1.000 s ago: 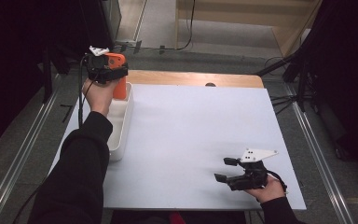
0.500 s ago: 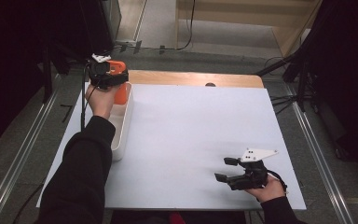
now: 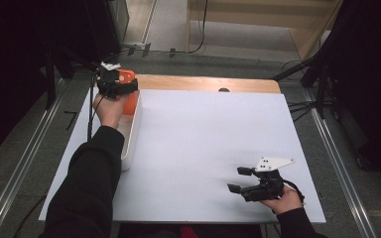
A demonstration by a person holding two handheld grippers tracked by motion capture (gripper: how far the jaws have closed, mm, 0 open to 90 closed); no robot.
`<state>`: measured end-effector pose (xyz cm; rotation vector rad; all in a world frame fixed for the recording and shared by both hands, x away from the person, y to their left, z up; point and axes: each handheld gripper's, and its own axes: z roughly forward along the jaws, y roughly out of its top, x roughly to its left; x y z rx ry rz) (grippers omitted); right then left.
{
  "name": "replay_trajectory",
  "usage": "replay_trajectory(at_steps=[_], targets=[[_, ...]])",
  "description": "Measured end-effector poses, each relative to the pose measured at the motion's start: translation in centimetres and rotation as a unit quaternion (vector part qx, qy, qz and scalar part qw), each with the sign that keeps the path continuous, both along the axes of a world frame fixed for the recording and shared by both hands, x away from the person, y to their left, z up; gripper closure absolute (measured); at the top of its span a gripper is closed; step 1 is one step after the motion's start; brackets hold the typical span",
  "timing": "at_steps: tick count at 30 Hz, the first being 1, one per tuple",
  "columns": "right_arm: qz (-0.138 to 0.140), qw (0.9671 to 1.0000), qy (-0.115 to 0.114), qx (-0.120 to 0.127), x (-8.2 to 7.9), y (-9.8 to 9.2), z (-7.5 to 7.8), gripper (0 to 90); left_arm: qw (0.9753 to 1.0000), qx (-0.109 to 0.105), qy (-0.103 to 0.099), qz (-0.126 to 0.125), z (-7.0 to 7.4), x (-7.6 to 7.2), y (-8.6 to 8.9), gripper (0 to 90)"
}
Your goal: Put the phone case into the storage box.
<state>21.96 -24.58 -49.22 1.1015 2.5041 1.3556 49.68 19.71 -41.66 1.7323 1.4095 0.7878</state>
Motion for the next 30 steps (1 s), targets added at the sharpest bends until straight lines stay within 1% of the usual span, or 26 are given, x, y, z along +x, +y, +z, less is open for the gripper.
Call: replay_trajectory(at_steps=[8, 17, 21, 28, 30], targets=[[0.002, 1.0, 0.0, 0.004, 0.0, 0.1, 0.0, 24.2, 1.0, 0.002, 0.007, -0.002, -0.6, 0.0, 0.0, 15.9], [0.001, 1.0, 0.004, 0.004, 0.1, 0.3, -0.1, 24.2, 0.9999, 0.002, 0.014, -0.002, -0.9, -0.2, -0.1, 15.8], [0.001, 1.0, 0.004, 0.001, 0.1, 0.3, -0.1, 24.2, 0.9998, 0.003, 0.016, -0.007, -0.9, -0.3, -0.2, 15.8], [0.005, 1.0, 0.005, 0.001, 0.1, 0.4, -0.2, 24.2, 0.9997, 0.007, 0.022, -0.003, -1.1, -0.3, -0.4, 15.8], [0.005, 1.0, 0.005, 0.0, 0.1, 0.4, -0.2, 24.2, 0.9997, 0.002, 0.025, -0.004, -1.1, -0.3, -0.4, 15.8]])
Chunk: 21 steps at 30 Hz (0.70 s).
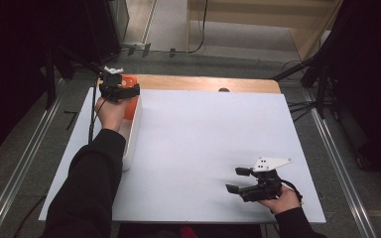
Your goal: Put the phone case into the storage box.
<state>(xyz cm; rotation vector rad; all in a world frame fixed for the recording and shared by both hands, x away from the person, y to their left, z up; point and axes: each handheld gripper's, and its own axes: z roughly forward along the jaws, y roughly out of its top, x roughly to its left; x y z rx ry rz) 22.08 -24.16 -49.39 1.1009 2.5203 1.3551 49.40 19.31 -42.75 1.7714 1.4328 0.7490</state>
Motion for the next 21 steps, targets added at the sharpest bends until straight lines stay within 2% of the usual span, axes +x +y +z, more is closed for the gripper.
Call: replay_trajectory(at_steps=[21], targets=[[0.001, 1.0, 0.0, 0.001, 0.01, 0.07, -0.06, 24.2, 0.9999, 0.009, 0.012, 0.007, -0.24, 0.05, -0.17, 14.8]])
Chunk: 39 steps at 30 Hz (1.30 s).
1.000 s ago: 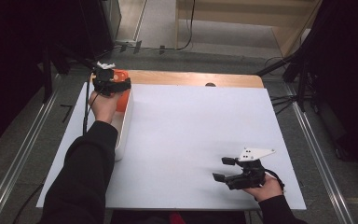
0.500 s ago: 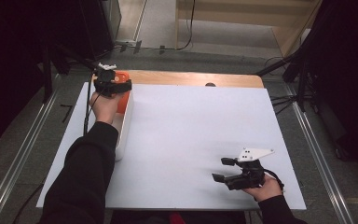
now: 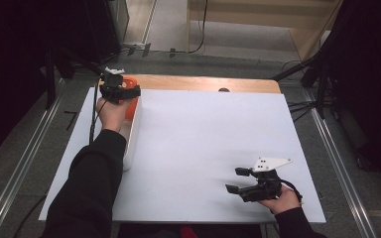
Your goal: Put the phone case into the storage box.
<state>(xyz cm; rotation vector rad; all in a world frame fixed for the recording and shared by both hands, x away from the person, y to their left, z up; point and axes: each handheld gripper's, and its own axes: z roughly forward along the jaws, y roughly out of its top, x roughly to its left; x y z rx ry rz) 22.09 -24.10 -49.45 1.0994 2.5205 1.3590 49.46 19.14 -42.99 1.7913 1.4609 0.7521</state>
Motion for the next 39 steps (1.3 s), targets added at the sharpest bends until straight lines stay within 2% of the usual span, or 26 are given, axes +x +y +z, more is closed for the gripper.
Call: replay_trajectory(at_steps=[7, 15, 19, 33, 39], targets=[[0.0, 1.0, 0.001, -0.001, 0.0, 0.0, 0.0, 24.2, 0.9999, -0.009, -0.004, 0.002, 0.2, 0.0, 0.2, 3.8], [0.004, 1.0, 0.001, -0.002, 0.1, 0.1, -0.1, 24.2, 0.9996, -0.025, 0.003, -0.009, 0.7, -0.1, 0.7, 3.8], [0.003, 1.0, 0.003, -0.002, 0.1, 0.1, 0.0, 24.2, 0.9995, -0.023, 0.013, -0.016, 1.1, -0.1, 0.7, 3.8], [0.004, 1.0, 0.002, -0.001, 0.2, 0.1, 0.0, 24.2, 0.9976, -0.035, 0.036, -0.047, 2.2, -0.6, 0.6, 4.0], [0.008, 1.0, 0.002, -0.004, 0.3, 0.3, -0.1, 24.2, 0.9965, -0.043, 0.036, -0.062, 3.1, -1.0, 0.7, 4.0]])
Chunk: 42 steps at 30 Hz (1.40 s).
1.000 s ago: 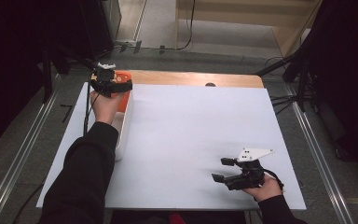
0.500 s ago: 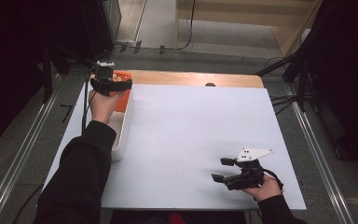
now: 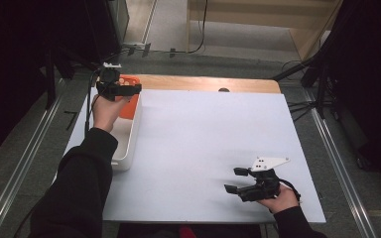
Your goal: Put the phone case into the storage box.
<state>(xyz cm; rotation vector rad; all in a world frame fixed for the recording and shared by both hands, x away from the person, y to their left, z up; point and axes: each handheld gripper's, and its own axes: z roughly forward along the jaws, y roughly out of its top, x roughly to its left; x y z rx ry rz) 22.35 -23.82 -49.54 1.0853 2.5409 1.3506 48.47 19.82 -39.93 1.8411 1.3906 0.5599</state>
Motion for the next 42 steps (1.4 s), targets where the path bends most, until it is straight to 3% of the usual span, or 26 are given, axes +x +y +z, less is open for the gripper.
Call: replay_trajectory(at_steps=[9, 14, 23, 26, 37, 42], targets=[[-0.002, 1.0, 0.002, 0.0, -0.1, -0.1, 0.0, 24.2, 0.9996, -0.013, 0.015, -0.02, 1.0, -0.5, 0.4, 5.0], [-0.005, 1.0, 0.001, -0.001, -0.1, -0.1, 0.0, 24.1, 0.9985, -0.016, 0.035, -0.039, 1.5, -0.8, 0.4, 5.0], [-0.001, 1.0, 0.002, -0.001, 0.0, -0.1, -0.1, 24.2, 0.9959, -0.024, 0.037, -0.079, 2.4, -1.6, 0.6, 5.0], [-0.002, 1.0, 0.002, -0.001, 0.0, -0.1, -0.1, 24.2, 0.9934, -0.03, 0.045, -0.101, 2.7, -1.7, 0.8, 5.1], [-0.002, 1.0, 0.003, -0.001, 0.0, -0.1, -0.1, 24.2, 0.9841, -0.032, 0.046, -0.169, 4.1, -3.2, 0.4, 5.1], [-0.002, 1.0, 0.004, -0.001, 0.0, -0.1, -0.1, 24.2, 0.9776, -0.029, 0.051, -0.202, 4.3, -3.8, 0.0, 5.1]])
